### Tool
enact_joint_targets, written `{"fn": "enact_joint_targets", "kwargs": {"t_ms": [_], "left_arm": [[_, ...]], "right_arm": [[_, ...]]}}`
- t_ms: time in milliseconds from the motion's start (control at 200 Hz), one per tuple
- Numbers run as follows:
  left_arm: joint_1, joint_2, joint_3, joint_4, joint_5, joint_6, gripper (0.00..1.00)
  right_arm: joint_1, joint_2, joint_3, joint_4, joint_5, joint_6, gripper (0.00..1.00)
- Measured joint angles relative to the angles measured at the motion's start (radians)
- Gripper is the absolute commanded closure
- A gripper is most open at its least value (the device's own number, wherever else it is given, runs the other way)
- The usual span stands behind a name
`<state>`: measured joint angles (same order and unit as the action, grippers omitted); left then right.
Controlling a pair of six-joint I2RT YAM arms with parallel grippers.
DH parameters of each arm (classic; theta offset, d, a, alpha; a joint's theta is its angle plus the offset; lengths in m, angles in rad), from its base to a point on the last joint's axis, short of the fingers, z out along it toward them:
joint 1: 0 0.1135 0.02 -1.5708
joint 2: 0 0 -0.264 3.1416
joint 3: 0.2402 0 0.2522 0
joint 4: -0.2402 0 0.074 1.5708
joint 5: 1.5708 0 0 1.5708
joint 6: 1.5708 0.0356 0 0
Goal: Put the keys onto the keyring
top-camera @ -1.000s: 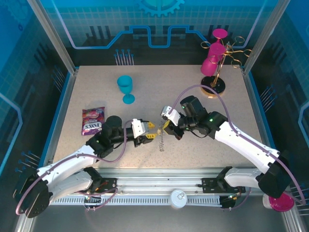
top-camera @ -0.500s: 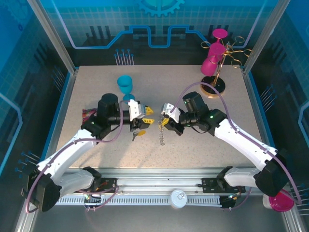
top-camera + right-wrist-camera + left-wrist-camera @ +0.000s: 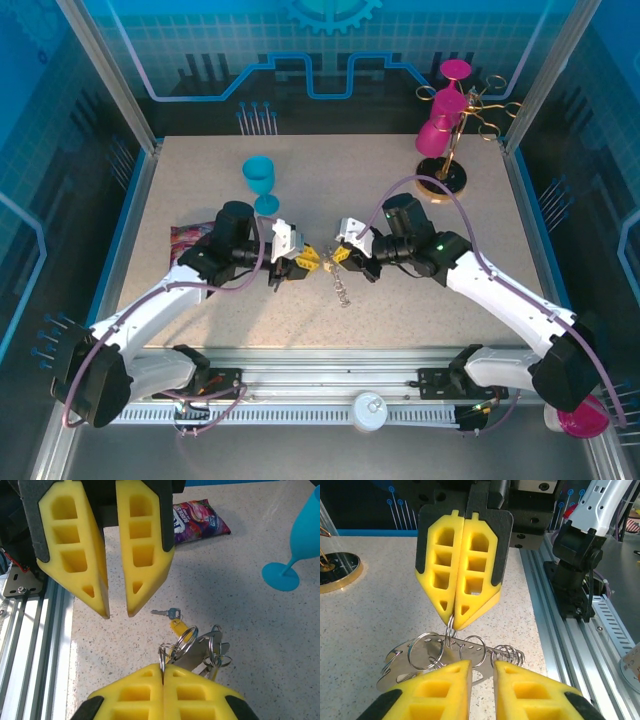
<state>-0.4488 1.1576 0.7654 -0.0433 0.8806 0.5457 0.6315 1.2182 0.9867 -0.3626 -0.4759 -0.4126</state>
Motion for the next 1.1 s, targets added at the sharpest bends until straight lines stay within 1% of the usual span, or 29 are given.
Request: {"fn": "enact_joint_targets", "kwargs": {"t_ms": [20,80,285,485,851,976,1101], "left_arm": [[0.000,0.000,0.000,0.003,0.000,0.000,0.74],[0.000,0.002,-0.002,0.014,-0.001,-0.004,0.73],[-0.001,0.015,-0.002,0.042,-0.001,-0.017,0.72],[-0.001,0.021,-0.002,0.056,-0.005,-0.023,0.68],[-0.006,0.036,-0.003,0.071,-0.025,-0.023,0.64],[-0.006,0.040,-0.003,0.071,-0.041,-0.023,0.65],[-0.006,0.040,-0.003,0.070,-0.050,-0.020,0.70]], "right_arm": [[0.000,0.000,0.000,0.002,0.000,0.000,1.00],[0.000,0.000,-0.002,0.010,-0.001,0.000,1.00],[0.002,0.002,-0.002,0.043,-0.010,0.004,1.00],[0.007,0.021,-0.002,0.053,-0.023,0.005,1.00],[0.025,0.037,-0.001,0.070,-0.035,0.008,1.00],[0.025,0.041,-0.001,0.077,-0.041,0.012,1.00],[0.025,0.041,-0.001,0.091,-0.048,0.019,1.00]]}}
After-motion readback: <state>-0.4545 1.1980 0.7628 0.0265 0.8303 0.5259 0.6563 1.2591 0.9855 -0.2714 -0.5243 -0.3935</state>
